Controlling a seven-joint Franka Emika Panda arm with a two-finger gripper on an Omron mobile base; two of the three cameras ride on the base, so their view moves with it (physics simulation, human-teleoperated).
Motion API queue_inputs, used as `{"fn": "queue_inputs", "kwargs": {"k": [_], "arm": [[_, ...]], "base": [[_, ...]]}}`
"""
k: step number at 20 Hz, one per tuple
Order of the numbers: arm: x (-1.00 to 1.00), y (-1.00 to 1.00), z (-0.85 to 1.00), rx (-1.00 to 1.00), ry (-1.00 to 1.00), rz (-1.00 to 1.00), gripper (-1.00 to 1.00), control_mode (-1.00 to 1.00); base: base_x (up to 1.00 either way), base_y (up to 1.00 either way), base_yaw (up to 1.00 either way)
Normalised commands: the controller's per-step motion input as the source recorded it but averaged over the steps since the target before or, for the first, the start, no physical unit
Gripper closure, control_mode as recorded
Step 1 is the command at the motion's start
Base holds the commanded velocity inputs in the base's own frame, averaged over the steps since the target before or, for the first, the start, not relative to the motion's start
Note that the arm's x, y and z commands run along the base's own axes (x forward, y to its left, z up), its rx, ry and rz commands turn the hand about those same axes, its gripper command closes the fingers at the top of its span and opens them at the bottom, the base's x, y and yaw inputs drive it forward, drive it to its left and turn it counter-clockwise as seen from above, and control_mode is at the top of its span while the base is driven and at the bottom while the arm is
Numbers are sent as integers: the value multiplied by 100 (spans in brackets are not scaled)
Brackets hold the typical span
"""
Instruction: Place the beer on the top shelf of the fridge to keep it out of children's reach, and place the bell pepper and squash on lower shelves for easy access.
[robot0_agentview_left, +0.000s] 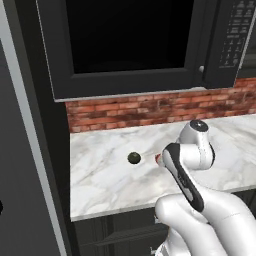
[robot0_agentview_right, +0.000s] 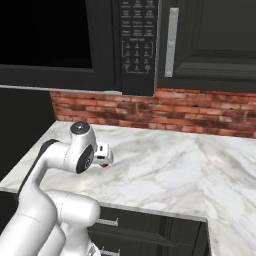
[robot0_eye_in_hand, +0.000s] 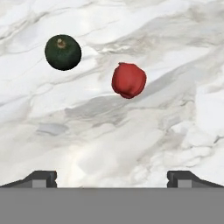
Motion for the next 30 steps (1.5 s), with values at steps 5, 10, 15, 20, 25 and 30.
{"fn": "queue_inputs", "kwargs": {"k": [5, 10, 15, 20, 25, 30], "arm": [[52, -1, -17, 0, 6, 0, -100, -100], [50, -3, -20, 0, 4, 0, -100, -100], [47, 0, -25, 0, 3, 0, -100, -100], [41, 0, -31, 0, 2, 0, -100, -100], [38, -2, -30, 0, 1, 0, -100, -100], [32, -4, -33, 0, 2, 0, -100, -100]], "base": [[0, 0, 0], [0, 0, 0], [0, 0, 0], [0, 0, 0], [0, 0, 0], [0, 0, 0]]}}
